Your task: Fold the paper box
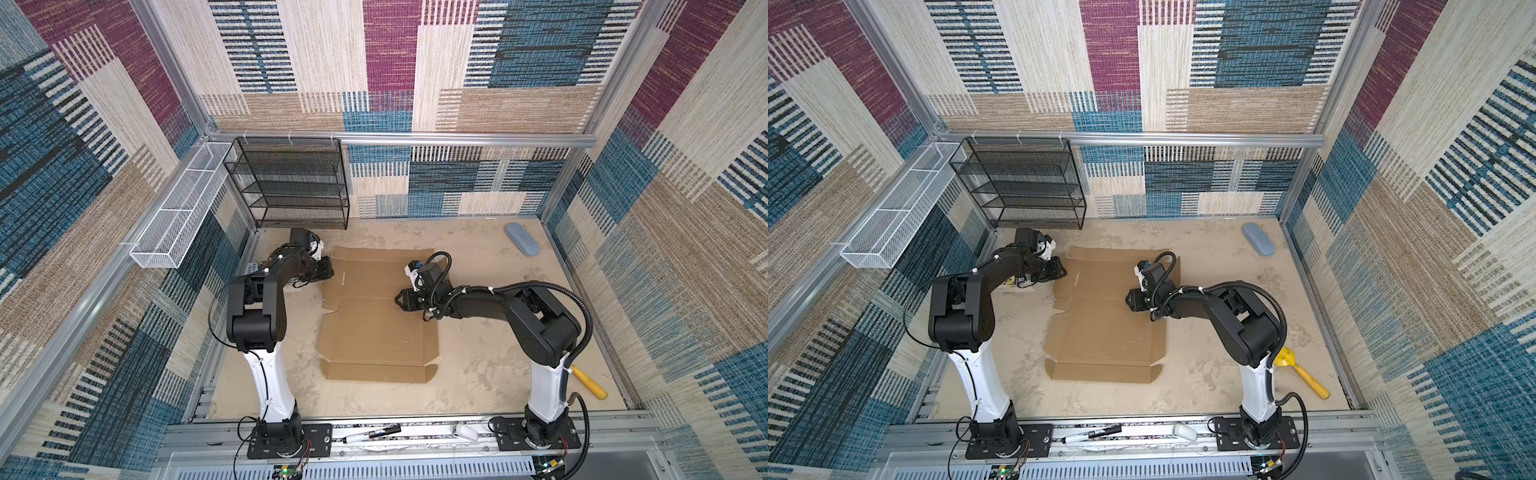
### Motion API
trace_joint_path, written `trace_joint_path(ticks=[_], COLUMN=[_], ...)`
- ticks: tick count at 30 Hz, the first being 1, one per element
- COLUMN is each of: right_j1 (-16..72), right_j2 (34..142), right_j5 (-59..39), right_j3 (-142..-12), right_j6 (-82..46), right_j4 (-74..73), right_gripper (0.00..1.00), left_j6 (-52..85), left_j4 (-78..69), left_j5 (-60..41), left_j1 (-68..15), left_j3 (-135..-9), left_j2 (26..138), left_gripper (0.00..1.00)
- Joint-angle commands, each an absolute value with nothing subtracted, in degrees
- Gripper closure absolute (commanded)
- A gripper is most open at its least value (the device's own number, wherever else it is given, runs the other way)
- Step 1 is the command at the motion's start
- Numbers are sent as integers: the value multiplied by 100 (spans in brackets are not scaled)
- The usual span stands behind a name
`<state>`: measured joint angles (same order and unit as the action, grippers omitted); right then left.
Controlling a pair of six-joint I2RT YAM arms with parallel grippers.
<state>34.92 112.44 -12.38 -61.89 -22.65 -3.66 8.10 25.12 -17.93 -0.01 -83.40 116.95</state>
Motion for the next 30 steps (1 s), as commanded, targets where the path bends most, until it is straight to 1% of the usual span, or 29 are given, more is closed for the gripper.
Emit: trace_joint_path(ticks=[1, 4, 8, 11, 12, 13, 20, 23, 26, 30], right_j1=[3480, 3481, 3472, 3472, 3463, 3450, 3384, 3344, 3307, 3209], right_j2=[11346, 11329, 11285, 11226, 11195, 11172, 10861, 10668, 10497, 10362], right_j5=[-931, -935, -940, -887, -829, -810, -791, -780, -714, -826], right_j3=[-6148, -6178, -6252, -6319, -6336, -6350, -6656, -6927, -7224, -7695], right_j6=[-2243, -2216, -2181, -2136, -2136, -2127, -2146, -2259, -2453, -3177], right_j4=[826, 818, 842, 881, 896, 905, 1031, 1121, 1265, 1497], right_gripper=[49, 49, 49, 48, 46, 45, 34, 26, 21, 14], left_j6=[1076, 1081, 1106, 1138, 1171, 1194, 1640, 1892, 2157, 2419], left_j4=[2616, 2635, 2643, 2630, 2606, 2566, 1874, 1436, 917, 50], left_j5=[-1783, -1726, -1641, -1667, -1678, -1688, -1920, -1942, -1812, -1372], left_j1=[7, 7, 5, 5, 1, 0, -74, -192, -342, -636], left_j3=[-8398, -8393, -8367, -8336, -8326, -8292, -7580, -7121, -6607, -5843], left_j2=[11733, 11733, 11708, 11674, 11648, 11604, 11097, 10792, 10403, 9803], left_gripper=[75, 78, 89, 92, 97, 100, 100, 100, 100, 100])
